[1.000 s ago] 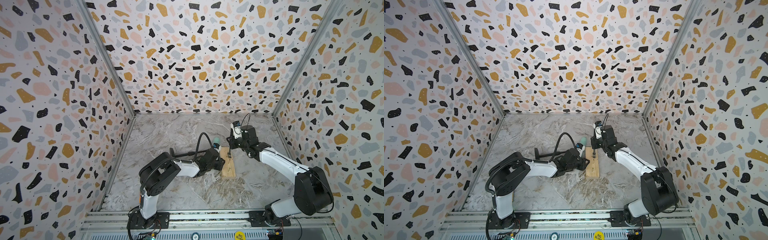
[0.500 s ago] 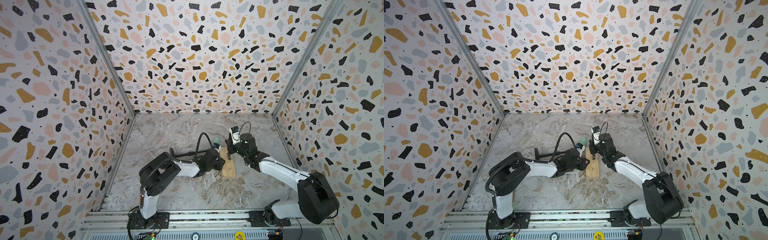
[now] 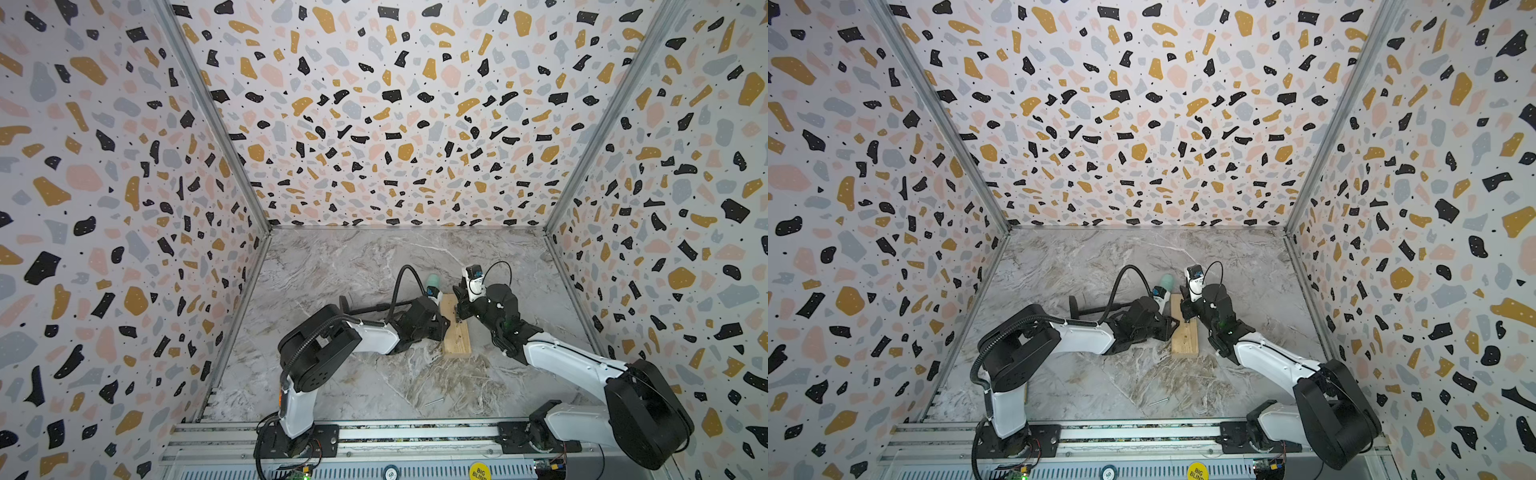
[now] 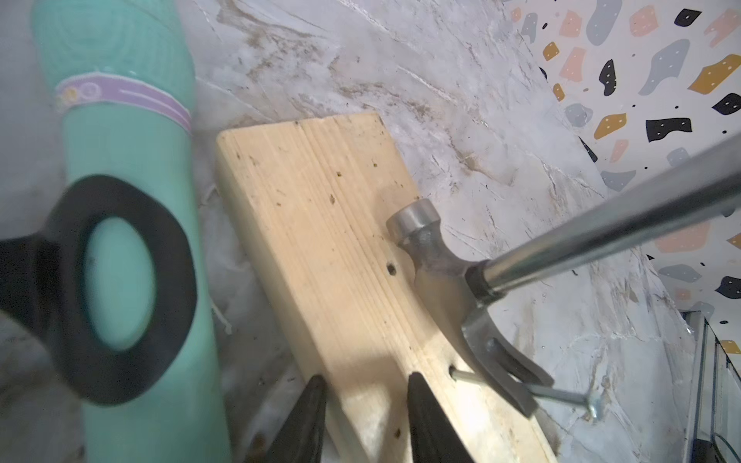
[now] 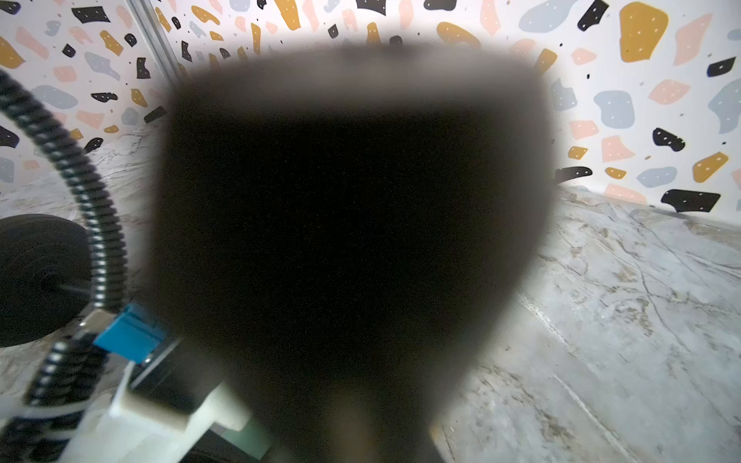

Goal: Use a claw hammer to pull out a nail
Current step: Remove the nail from the mounting plate.

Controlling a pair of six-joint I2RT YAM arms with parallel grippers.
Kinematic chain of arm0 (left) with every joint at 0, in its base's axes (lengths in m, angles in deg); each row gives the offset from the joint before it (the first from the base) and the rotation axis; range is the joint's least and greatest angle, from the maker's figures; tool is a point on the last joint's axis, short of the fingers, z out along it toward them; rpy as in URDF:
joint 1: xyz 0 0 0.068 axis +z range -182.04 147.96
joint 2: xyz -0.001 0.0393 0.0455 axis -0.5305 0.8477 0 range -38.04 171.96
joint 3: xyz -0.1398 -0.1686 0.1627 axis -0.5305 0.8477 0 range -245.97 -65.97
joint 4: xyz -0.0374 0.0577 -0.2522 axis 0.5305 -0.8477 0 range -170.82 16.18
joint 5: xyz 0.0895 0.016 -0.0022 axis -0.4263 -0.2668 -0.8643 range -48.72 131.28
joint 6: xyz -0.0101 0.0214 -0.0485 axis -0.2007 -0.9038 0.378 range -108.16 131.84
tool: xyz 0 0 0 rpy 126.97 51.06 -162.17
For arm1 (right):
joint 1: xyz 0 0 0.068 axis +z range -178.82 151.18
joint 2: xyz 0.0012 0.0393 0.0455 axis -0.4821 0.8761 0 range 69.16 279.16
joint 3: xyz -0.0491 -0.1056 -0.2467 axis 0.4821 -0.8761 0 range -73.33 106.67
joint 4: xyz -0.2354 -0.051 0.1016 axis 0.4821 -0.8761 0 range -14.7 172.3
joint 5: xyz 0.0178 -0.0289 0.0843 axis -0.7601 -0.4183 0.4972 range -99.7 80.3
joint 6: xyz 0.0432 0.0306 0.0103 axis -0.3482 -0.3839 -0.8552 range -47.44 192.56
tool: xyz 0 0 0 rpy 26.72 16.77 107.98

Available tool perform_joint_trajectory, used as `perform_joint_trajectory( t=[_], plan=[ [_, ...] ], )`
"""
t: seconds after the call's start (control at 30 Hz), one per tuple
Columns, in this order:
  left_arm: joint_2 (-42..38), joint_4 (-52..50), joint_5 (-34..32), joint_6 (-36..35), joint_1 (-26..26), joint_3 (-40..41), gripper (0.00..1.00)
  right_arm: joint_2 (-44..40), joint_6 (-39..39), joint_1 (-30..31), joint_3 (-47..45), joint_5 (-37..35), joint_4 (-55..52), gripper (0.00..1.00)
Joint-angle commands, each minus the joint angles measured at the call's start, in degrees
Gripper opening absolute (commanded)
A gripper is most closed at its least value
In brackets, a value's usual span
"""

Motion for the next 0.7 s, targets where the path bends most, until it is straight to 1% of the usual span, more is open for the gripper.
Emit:
perform_joint_trajectory(
  t=[0.0, 0.2, 0.37, 0.67],
  plan=[
    [3.1, -5.9, -0.1, -0.7, -0.7, -0.1, 0.36, -2.9, 0.7, 0.7, 0.7, -0.7, 1.7, 0.0],
    [3.2, -6.3, -0.2, -0.8, -0.7, -0.2, 0.36, -4.3, 1.2, 0.7, 1.4, -0.9, -0.7, 0.0],
    [3.4, -6.4, -0.2, -0.9, -0.7, -0.4, 0.36, -3.6, 0.6, 0.8, 2.0, -0.3, -2.2, 0.0],
    [3.2, -6.5, -0.3, -0.9, -0.7, -0.3, 0.36, -1.2, -1.4, 0.8, 7.5, -0.3, -11.4, 0.0]
  ],
)
